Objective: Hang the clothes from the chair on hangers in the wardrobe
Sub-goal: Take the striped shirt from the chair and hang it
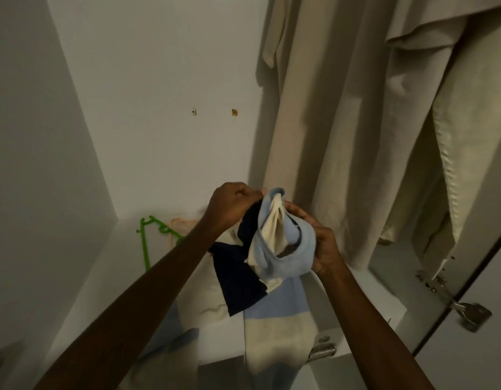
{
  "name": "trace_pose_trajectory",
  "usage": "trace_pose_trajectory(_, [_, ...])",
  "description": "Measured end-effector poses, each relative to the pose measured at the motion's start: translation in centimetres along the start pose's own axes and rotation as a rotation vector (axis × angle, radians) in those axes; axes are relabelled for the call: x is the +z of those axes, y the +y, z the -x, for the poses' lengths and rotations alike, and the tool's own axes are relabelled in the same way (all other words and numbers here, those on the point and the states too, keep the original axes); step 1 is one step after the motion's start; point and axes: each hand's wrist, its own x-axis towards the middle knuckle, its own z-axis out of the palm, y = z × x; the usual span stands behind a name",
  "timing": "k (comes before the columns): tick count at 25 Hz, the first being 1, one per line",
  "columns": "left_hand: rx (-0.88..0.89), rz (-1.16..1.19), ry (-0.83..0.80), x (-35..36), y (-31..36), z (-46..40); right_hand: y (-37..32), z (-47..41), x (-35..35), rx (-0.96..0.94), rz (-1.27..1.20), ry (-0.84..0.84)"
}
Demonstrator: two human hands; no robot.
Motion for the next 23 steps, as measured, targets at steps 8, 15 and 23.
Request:
trace_pose_trajectory(8, [-0.003, 0.298, -0.216, 1.6, -2.2, 2.1, 0.5, -0.9, -2.0, -0.058, -0.501, -0.126])
trace_pose_trajectory(15, [0.204, -0.016, -0.09, 4.4, -2.9, 3.9, 1.6, -1.2, -3.6, 0.074, -0.613, 0.035])
trace_pose_trajectory(23, [0.553, -0.192, -0.242, 4.2, -0.4, 1.0, -0.1, -1.3, -3.3, 0.053, -0.168, 0.142])
